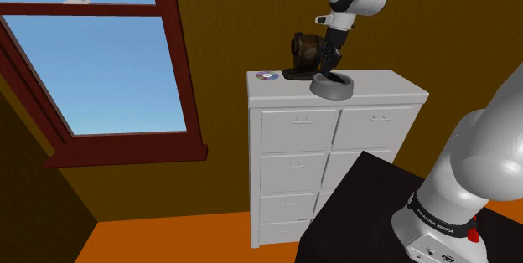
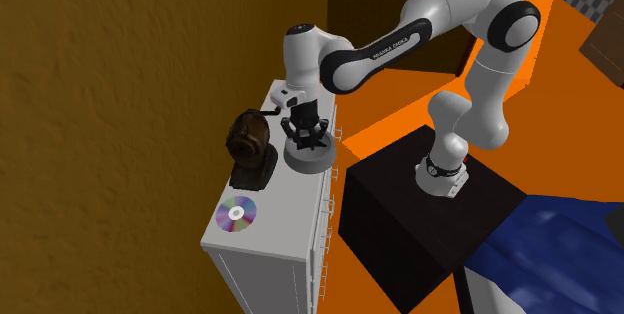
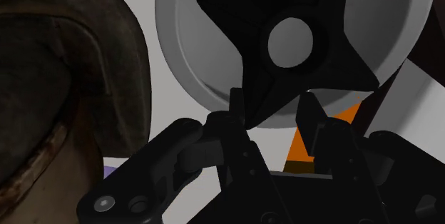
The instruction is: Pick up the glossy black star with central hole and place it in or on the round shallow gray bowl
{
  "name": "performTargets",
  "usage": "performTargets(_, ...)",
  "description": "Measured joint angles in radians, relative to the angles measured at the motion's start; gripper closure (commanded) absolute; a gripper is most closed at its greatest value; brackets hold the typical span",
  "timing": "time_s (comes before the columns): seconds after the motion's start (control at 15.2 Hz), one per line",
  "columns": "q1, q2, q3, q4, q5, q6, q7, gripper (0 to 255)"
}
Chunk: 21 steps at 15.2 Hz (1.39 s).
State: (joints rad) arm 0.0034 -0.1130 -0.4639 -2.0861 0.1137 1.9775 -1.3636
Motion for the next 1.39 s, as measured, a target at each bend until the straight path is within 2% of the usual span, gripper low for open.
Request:
performTargets(0.46,-0.001,0.003,-0.001,-0.014,0.002,0.017,-0.004,255)
performTargets(0.53,-0.001,0.003,-0.001,-0.014,0.002,0.017,-0.004,0)
performTargets(0.92,-0.001,0.003,-0.001,-0.014,0.002,0.017,-0.004,0)
performTargets(1.19,-0.006,-0.018,-0.004,0.062,-0.012,-0.077,0.003,0)
performTargets(1.39,-0.007,-0.024,-0.004,0.084,-0.016,-0.104,0.007,0)
